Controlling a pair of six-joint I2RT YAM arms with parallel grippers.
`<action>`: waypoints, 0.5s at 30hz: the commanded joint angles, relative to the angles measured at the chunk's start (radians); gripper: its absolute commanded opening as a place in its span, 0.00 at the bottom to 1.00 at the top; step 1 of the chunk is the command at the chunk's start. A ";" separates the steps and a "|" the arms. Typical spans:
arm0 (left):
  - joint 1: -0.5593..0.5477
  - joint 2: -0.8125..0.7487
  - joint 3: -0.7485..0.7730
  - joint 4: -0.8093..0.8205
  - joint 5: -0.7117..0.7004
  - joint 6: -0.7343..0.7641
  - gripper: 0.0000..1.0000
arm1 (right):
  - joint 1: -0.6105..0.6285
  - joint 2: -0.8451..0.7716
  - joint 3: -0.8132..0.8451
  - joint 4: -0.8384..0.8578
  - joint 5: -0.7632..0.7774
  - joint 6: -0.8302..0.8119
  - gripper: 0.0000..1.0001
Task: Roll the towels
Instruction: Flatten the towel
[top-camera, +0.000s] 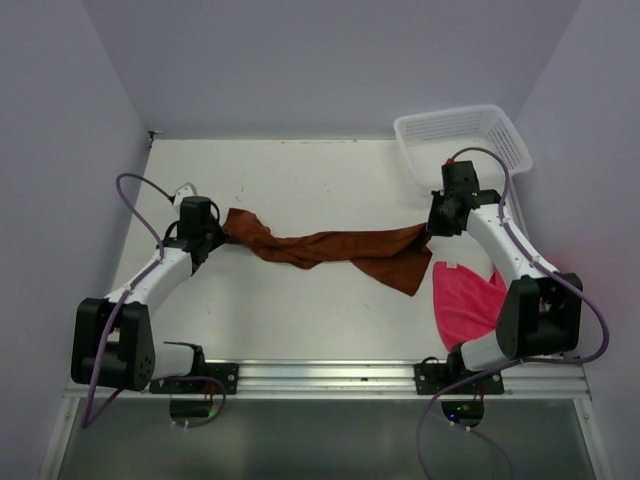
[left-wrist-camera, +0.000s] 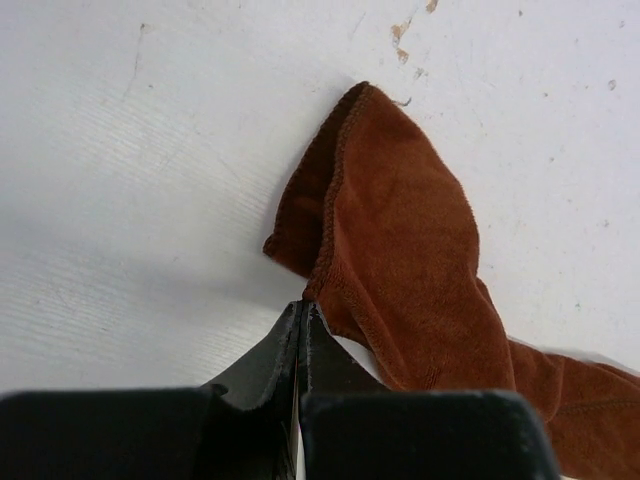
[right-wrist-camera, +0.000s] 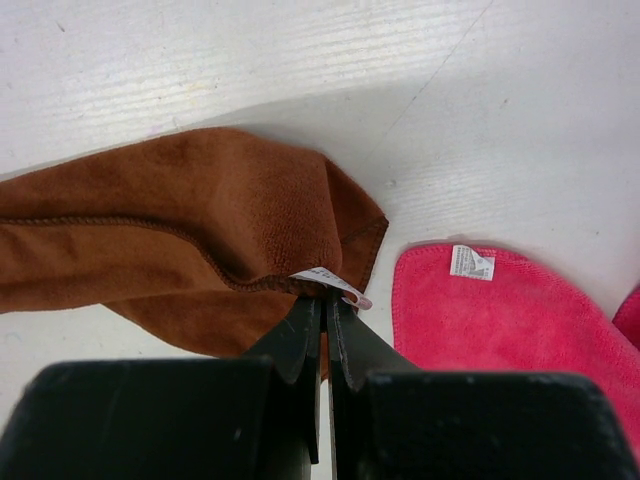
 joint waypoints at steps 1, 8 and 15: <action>0.006 -0.078 -0.019 -0.002 -0.014 -0.006 0.00 | 0.005 -0.049 -0.008 -0.001 -0.007 -0.013 0.00; 0.009 -0.121 -0.117 0.032 0.121 -0.076 0.00 | 0.003 -0.053 -0.017 0.003 -0.007 -0.013 0.00; 0.009 -0.170 -0.195 0.030 0.240 -0.092 0.00 | 0.005 -0.040 -0.020 0.008 -0.018 -0.011 0.00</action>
